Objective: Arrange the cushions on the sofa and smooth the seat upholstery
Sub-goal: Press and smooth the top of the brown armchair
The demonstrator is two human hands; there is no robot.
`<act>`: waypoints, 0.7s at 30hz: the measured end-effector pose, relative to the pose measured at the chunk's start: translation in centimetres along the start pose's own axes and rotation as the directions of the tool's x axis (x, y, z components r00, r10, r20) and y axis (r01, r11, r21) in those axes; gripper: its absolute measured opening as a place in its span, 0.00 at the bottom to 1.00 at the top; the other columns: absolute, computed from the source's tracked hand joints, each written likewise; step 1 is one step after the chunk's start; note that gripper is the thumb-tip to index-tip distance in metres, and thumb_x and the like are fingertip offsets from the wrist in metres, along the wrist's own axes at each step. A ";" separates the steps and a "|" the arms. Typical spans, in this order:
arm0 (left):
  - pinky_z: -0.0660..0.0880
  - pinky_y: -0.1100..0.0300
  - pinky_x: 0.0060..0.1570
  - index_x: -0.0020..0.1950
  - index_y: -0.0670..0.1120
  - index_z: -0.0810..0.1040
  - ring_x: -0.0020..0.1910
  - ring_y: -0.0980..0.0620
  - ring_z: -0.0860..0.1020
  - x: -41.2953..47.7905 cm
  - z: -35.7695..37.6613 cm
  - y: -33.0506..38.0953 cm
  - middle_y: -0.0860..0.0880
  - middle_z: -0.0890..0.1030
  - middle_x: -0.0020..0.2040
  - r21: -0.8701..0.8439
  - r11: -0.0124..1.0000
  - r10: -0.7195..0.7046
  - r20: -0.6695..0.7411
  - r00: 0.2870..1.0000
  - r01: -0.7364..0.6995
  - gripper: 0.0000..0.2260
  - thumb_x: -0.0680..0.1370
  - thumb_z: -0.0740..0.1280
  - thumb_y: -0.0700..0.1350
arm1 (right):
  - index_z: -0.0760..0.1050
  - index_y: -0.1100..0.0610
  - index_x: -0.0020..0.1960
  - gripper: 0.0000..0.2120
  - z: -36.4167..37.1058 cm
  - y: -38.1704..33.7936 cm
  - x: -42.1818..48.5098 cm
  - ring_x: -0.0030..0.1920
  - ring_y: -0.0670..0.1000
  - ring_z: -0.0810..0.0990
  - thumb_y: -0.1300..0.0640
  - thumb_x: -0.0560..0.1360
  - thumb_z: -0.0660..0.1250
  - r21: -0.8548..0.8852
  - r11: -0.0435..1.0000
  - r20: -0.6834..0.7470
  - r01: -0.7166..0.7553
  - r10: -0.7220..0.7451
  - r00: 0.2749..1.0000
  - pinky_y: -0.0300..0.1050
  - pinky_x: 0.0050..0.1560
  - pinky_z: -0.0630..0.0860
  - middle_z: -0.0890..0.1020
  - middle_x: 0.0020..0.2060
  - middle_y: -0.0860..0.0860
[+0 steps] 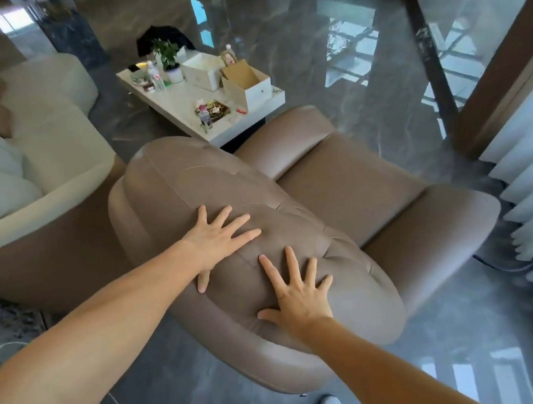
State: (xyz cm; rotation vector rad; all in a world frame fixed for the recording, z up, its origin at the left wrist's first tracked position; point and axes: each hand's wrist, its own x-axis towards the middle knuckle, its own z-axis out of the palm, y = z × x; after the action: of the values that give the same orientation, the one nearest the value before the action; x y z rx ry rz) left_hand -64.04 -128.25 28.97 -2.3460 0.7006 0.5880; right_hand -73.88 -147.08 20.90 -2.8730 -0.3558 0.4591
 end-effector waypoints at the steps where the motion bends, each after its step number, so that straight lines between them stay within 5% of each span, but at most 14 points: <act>1: 0.52 0.22 0.65 0.76 0.55 0.29 0.77 0.33 0.38 -0.1 0.0 0.5 0.45 0.35 0.80 0.000 1.000 0.001 -0.005 1.000 -0.001 0.73 0.52 0.85 0.55 | 0.20 0.32 0.68 0.51 0.0 0.5 -0.3 0.75 0.72 0.43 0.30 0.72 0.62 -0.001 1.000 0.008 0.005 -0.005 1.000 0.80 0.66 0.52 0.38 0.80 0.54; 21: 0.47 0.25 0.68 0.77 0.53 0.29 0.76 0.30 0.38 -2.5 -8.4 19.3 0.42 0.36 0.80 -0.236 0.961 -0.124 0.091 0.988 0.142 0.71 0.56 0.83 0.58 | 0.30 0.30 0.72 0.50 -1.6 18.8 -10.3 0.77 0.69 0.40 0.36 0.71 0.69 0.018 0.963 0.071 0.268 -0.268 0.961 0.78 0.71 0.44 0.38 0.80 0.49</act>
State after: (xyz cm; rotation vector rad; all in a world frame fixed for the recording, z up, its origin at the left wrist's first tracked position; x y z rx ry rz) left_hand -75.74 -145.95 28.11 -2.5559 0.4526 0.7325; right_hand -79.04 -167.98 20.72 -2.7473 -0.7419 0.5124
